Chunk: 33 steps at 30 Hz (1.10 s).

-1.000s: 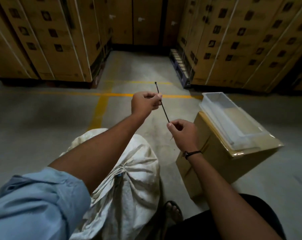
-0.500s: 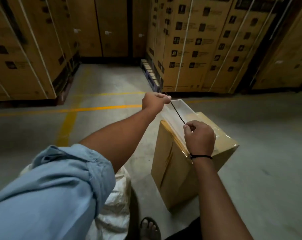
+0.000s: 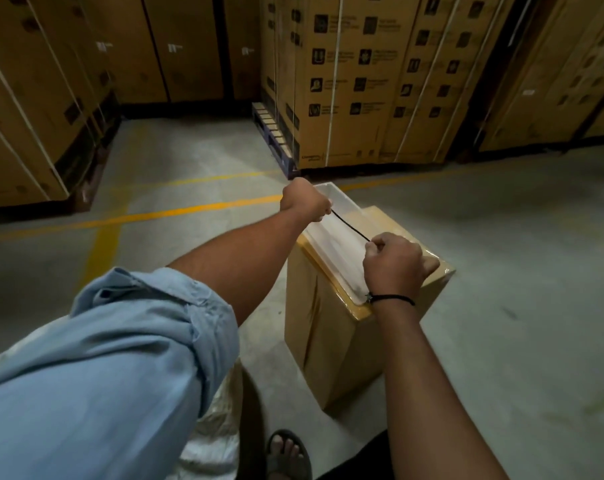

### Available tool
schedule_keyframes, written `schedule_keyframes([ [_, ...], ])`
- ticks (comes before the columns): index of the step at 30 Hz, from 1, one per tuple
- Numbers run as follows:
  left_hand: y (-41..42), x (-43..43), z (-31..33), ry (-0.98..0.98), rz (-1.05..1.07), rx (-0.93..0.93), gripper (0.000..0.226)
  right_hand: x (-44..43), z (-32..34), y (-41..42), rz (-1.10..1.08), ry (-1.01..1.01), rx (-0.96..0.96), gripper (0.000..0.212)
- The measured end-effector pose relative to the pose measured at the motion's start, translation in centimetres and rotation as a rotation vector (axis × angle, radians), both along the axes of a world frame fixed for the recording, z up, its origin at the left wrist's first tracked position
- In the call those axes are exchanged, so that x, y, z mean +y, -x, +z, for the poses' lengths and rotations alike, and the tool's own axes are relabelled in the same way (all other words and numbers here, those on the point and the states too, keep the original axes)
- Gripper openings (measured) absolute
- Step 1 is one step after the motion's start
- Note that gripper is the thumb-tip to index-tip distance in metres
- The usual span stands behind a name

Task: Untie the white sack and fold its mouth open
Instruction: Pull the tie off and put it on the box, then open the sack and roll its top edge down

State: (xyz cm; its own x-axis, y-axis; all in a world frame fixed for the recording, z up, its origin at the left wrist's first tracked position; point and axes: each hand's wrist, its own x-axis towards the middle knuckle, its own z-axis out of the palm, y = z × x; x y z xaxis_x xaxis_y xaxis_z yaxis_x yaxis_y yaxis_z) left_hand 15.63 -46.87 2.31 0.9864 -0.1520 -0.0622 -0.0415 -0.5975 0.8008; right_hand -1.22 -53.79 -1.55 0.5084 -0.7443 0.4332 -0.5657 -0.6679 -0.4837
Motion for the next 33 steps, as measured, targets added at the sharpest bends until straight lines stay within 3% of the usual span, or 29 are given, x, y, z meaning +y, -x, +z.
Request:
schedule_keyframes([
  [7,1.1,2.8,-0.6,0.085,-0.051,-0.131,0.004,1.2,0.3,0.2,0.038,0.071,-0.025,0.02],
  [14,4.2,10.5,0.2,0.031,-0.112,-0.232,0.009,6.8,1.8,-1.5,0.223,0.155,-0.067,0.019],
  [20,7.3,23.2,-0.7,0.012,-0.063,-0.23,0.009,16.5,1.3,-3.8,0.603,0.065,-0.097,0.017],
  [27,14.5,41.7,-5.3,0.0,0.228,-0.106,0.006,28.7,0.4,-2.6,1.102,0.128,-0.004,0.015],
  [33,21.9,51.7,-6.9,0.012,0.346,-0.078,0.006,37.4,-2.6,0.3,1.447,0.295,0.292,0.013],
])
